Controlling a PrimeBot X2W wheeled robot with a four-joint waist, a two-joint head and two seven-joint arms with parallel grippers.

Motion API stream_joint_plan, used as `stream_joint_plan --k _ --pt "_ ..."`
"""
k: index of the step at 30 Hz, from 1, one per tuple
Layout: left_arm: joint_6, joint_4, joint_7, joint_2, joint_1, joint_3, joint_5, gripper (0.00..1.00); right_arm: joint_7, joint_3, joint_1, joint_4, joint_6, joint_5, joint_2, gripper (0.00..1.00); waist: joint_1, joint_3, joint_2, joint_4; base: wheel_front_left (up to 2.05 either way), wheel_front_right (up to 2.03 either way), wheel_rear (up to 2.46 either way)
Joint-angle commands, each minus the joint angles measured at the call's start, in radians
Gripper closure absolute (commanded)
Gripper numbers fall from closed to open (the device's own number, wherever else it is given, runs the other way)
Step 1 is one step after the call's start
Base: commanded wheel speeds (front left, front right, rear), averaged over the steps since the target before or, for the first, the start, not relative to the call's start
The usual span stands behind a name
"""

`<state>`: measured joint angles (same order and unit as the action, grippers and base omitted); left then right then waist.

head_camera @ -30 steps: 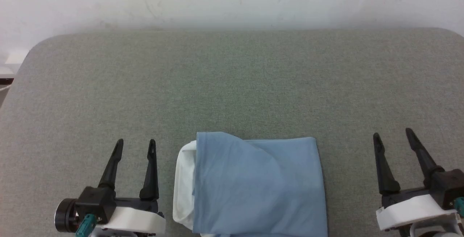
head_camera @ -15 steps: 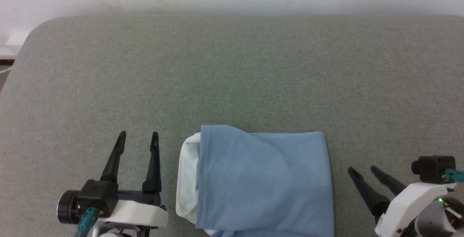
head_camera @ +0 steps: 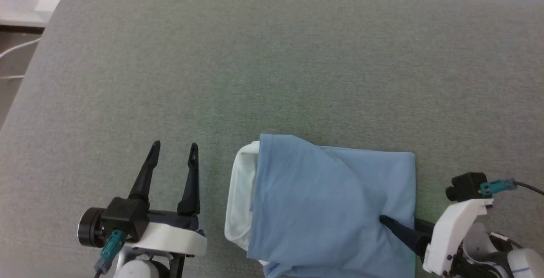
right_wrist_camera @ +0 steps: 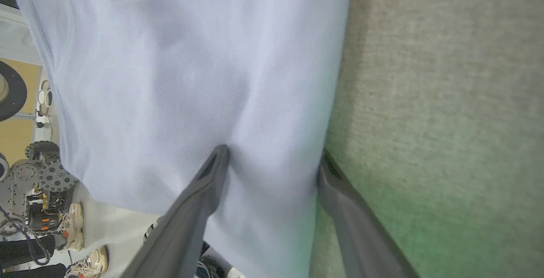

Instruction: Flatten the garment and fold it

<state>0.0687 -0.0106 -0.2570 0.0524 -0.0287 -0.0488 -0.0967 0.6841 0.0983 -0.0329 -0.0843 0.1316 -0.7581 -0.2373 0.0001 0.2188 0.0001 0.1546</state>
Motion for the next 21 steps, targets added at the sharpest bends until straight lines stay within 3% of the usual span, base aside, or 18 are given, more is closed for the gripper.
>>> stream_joint_plan --k 1,7,8,9,16,21 --pt "0.003 0.003 -0.005 -0.002 -0.016 -0.003 -0.005 0.00 -0.004 0.014 -0.015 -0.020 -0.001 -0.004 0.004 0.00 -0.0001 0.021 -0.0001 0.027 0.00 0.00 0.00" --pt "-0.001 0.009 -0.005 -0.002 -0.023 -0.005 -0.011 0.00 -0.028 0.129 -0.062 -0.104 -0.001 -0.005 0.009 0.00 -0.0001 0.023 -0.0001 0.045 0.00 0.00 0.00" --pt "-0.002 0.010 -0.005 -0.002 -0.023 -0.005 -0.011 0.00 -0.036 0.148 -0.070 -0.113 -0.001 -0.001 0.004 0.62 -0.0001 0.021 -0.0001 0.046 0.00 0.00 0.00" --pt "-0.003 0.011 -0.005 -0.002 -0.024 -0.005 -0.012 0.00 -0.048 0.165 -0.077 -0.119 -0.001 0.004 -0.002 1.00 -0.0001 0.018 -0.0001 0.045 0.00 0.00 0.00" --pt "-0.007 0.004 -0.005 -0.002 -0.031 -0.022 -0.022 0.00 -0.165 0.237 -0.162 -0.109 -0.001 0.108 -0.090 1.00 -0.0001 -0.014 -0.0001 0.001 0.00 0.00 0.00" --pt "0.000 0.003 -0.005 -0.002 -0.038 -0.068 -0.020 0.00 -0.184 0.305 -0.265 -0.051 -0.001 0.293 -0.229 1.00 -0.0001 -0.016 -0.0001 -0.084 0.00 0.00 0.00"
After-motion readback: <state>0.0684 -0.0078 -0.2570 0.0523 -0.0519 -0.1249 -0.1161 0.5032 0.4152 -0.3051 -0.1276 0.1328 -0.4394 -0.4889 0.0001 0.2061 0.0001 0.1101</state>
